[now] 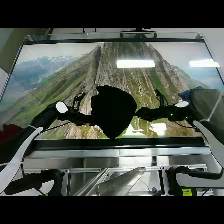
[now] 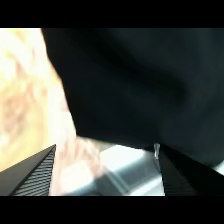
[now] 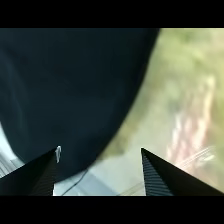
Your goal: Fold the shirts.
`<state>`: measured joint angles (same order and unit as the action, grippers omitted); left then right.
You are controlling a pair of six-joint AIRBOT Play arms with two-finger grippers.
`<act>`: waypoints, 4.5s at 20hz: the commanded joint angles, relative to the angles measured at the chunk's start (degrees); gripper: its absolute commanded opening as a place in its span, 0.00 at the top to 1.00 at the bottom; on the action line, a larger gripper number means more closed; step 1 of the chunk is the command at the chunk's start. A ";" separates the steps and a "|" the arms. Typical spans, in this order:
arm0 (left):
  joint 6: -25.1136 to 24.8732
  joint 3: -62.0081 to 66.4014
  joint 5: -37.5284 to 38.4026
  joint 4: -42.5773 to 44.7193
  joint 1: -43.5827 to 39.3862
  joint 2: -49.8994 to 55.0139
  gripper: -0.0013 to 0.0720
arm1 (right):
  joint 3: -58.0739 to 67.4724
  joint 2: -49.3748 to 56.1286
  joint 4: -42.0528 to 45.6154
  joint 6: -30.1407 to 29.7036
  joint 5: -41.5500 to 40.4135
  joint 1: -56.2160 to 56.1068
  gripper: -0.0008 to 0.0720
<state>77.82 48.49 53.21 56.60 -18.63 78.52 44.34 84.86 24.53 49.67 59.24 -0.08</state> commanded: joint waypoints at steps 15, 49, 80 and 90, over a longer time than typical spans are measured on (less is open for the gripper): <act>-1.16 27.98 10.03 0.87 1.60 -8.61 0.98 | 21.16 -6.62 -0.17 2.40 3.15 -5.84 0.96; -4.66 38.95 27.54 5.09 18.40 19.63 0.02 | 32.61 -4.02 24.09 21.51 31.02 13.35 0.55; -7.37 30.03 14.25 3.21 11.78 23.91 0.98 | -3.98 -4.42 7.08 5.62 3.17 -3.80 0.96; -13.31 52.06 21.73 -14.58 22.82 -12.59 0.98 | 18.03 -36.17 -12.31 5.62 19.45 14.45 0.96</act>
<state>65.89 94.15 76.44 46.11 0.40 78.67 53.89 57.63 19.88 55.24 75.75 7.55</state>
